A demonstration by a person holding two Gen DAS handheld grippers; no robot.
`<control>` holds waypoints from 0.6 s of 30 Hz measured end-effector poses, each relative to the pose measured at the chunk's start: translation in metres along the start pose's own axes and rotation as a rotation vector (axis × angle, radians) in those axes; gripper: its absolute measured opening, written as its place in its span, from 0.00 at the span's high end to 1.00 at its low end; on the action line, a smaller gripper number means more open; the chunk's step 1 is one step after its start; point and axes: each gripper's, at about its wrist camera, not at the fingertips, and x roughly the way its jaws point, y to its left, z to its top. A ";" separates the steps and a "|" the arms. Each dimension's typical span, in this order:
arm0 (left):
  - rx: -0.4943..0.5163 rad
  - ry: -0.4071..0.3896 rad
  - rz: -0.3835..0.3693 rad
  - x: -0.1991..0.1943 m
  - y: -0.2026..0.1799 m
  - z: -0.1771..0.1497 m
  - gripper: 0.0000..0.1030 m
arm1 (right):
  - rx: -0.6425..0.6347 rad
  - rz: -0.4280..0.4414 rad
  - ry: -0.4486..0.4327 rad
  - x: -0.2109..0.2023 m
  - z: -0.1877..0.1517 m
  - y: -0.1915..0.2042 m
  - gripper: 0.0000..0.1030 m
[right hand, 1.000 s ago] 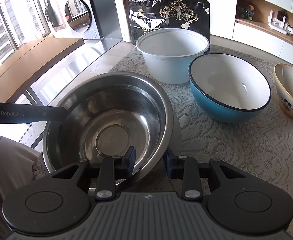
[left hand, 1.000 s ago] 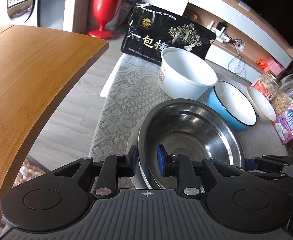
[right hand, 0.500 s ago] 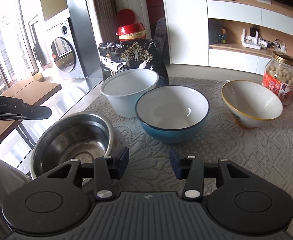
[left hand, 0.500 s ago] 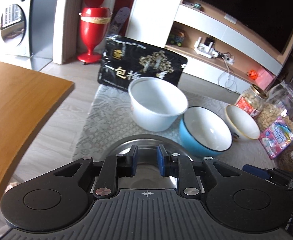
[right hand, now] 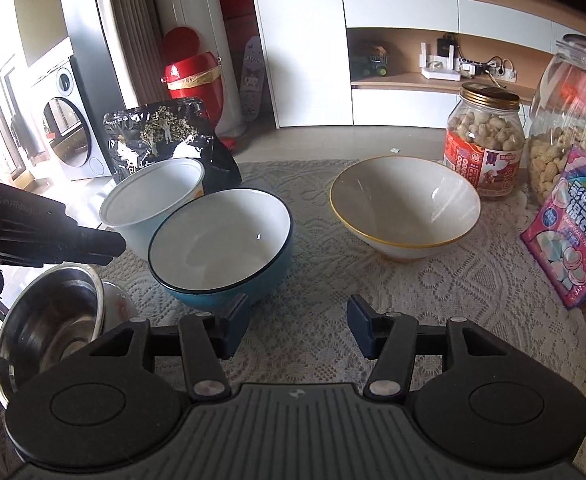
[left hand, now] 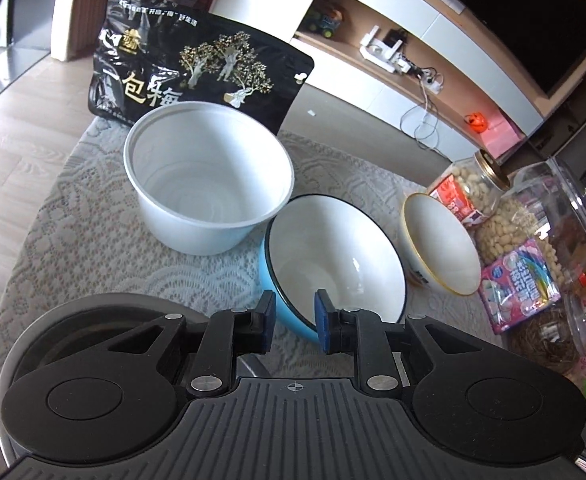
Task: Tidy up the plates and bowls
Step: 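Move both tools to the rim of the gold-rimmed cream bowl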
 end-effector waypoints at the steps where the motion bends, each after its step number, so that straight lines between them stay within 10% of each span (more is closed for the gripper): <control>1: 0.000 0.010 0.012 0.008 -0.001 0.005 0.78 | 0.006 0.002 0.006 0.003 0.000 -0.001 0.48; 18: 0.127 -0.062 -0.102 0.021 -0.025 0.015 0.78 | 0.074 -0.065 0.017 0.027 -0.004 -0.028 0.48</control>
